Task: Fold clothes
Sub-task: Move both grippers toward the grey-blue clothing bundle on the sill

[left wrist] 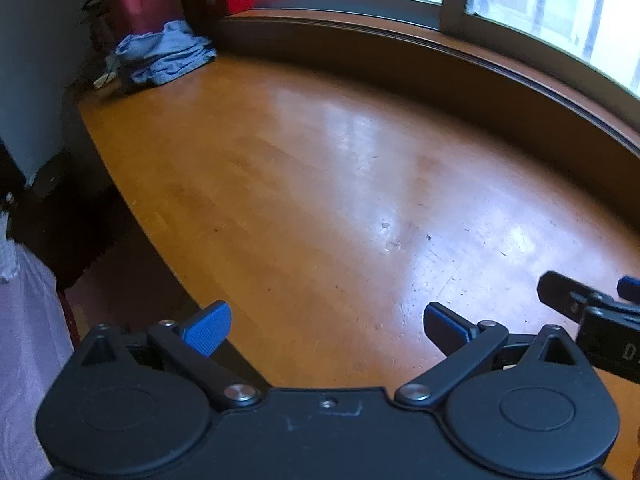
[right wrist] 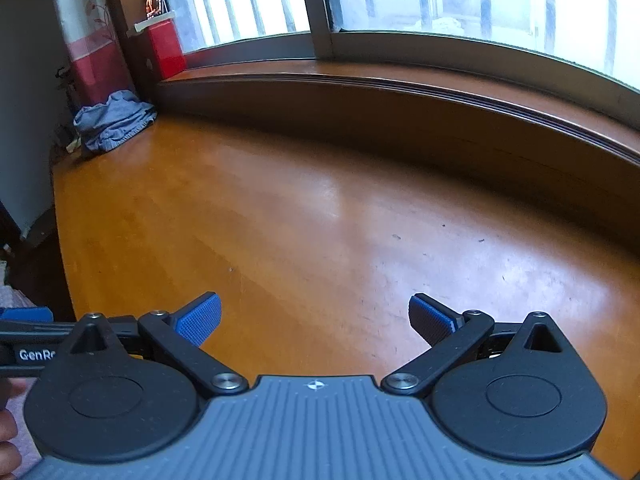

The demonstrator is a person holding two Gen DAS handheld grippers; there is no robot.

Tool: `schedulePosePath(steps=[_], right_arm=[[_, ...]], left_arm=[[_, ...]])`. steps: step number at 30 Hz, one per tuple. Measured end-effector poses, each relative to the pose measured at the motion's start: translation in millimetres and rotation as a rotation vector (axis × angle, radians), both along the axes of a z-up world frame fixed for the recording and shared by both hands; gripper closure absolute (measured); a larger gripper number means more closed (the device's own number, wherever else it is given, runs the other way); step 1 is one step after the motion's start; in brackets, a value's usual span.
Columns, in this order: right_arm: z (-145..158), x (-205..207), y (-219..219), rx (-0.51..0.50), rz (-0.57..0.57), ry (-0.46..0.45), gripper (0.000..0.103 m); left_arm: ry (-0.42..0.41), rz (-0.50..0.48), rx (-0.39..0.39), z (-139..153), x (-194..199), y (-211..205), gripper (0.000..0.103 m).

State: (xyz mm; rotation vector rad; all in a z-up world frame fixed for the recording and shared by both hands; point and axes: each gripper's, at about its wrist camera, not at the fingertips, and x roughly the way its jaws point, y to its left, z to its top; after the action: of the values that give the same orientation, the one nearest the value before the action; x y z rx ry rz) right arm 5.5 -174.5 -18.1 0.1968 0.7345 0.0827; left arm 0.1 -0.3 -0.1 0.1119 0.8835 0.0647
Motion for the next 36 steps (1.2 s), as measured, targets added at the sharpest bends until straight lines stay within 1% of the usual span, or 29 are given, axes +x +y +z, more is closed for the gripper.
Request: schedulePosePath(steps=[4,5,6,7,8,9,10,13,14,17,23,27,29,33,36], right_arm=[[2.6,7.6,5.3,-0.038,0.005,0.001,0.001],[3.1,2.7,8.4,-0.037,0.009,-0.033,0.001],[4.5,6.6,13.5,-0.06,0.008,-0.023,0.001],[2.7,10.4,10.2,-0.045,0.018,-0.018,0.001],[0.9,8.5,9.7,-0.033,0.023,-0.025,0.001],[-0.8,6.6,9.2,-0.02,0.028,-0.032,0.001],[0.4,5.4,11.1,-0.017,0.032,-0.026,0.001],[2.9,7.4,22.7,-0.018,0.049,0.002,0.001],[3.6,9.0,27.5,-0.02,0.055,0.013,0.001],[4.0,11.1,41.9,-0.022,0.075,0.004,0.001],[7.2,31.6,86.6,-0.057,0.126,0.0,0.001],[10.0,48.7,122.3,-0.076,0.135,0.002,0.001],[10.9,57.7,143.3,-0.082,0.158,0.008,0.001],[11.6,67.6,183.9,-0.107,0.179,-0.016,0.001],[10.6,73.8,212.0,-0.124,0.192,-0.03,0.001]], left_arm=[[0.006,0.01,0.008,-2.1,-0.1,-5.6,0.0],[0.007,0.012,0.008,-3.2,-1.0,-6.7,0.0],[0.006,0.012,0.0,-3.4,-4.5,-5.1,0.0],[0.005,0.016,-0.029,-0.6,-10.8,1.5,0.0],[0.025,0.017,-0.047,0.4,-9.4,6.7,0.0],[0.032,0.018,-0.047,0.9,-11.0,7.0,0.0],[0.045,0.031,-0.058,2.9,-9.4,10.3,0.0],[0.078,0.066,-0.061,10.4,-5.4,10.8,0.0],[0.083,0.072,-0.064,9.4,-3.5,15.5,0.0],[0.084,0.09,-0.067,6.2,0.4,32.1,0.0],[0.079,0.13,-0.084,0.6,18.5,85.7,0.0],[0.081,0.157,-0.08,-3.3,31.6,136.2,0.0],[0.073,0.168,-0.082,-2.9,39.0,159.3,0.0],[0.065,0.177,-0.097,-4.9,49.1,202.8,0.0],[0.067,0.182,-0.094,-8.9,52.4,231.1,0.0]])
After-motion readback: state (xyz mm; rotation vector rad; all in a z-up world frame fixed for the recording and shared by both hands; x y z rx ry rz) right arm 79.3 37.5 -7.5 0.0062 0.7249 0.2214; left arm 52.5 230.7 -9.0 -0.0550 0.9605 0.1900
